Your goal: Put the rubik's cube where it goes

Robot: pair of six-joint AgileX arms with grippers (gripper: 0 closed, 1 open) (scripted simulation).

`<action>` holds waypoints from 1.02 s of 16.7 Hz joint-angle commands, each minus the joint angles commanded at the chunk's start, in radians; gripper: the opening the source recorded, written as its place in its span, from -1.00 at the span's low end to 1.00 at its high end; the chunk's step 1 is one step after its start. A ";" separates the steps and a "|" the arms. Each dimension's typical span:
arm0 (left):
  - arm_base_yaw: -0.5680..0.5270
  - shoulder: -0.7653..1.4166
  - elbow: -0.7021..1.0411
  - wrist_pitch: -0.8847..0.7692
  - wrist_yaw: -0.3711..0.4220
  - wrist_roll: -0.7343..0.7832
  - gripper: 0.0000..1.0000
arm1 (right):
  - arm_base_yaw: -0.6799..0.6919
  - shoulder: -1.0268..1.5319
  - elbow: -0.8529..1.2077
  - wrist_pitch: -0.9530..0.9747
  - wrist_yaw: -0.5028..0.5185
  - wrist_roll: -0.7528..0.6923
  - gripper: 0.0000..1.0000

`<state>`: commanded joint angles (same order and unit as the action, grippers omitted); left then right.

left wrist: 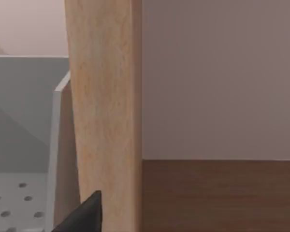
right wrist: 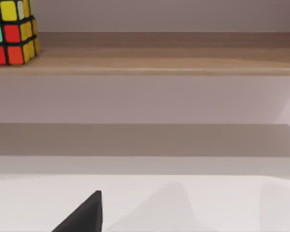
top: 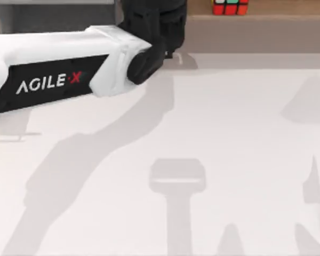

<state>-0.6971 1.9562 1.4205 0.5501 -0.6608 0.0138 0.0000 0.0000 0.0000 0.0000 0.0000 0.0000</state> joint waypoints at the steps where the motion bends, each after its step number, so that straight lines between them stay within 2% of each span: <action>1: -0.018 0.052 0.037 0.014 -0.017 0.000 1.00 | 0.000 0.000 0.000 0.000 0.000 0.000 1.00; 10: -0.171 0.485 0.343 0.131 -0.161 0.002 1.00 | 0.000 0.000 0.000 0.000 0.000 0.000 1.00; 17: -0.183 0.511 0.367 0.141 -0.171 0.001 1.00 | 0.000 0.000 0.000 0.000 0.000 0.000 1.00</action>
<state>-0.8798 2.4674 1.7876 0.6910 -0.8314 0.0147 0.0000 0.0000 0.0000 0.0000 0.0000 0.0000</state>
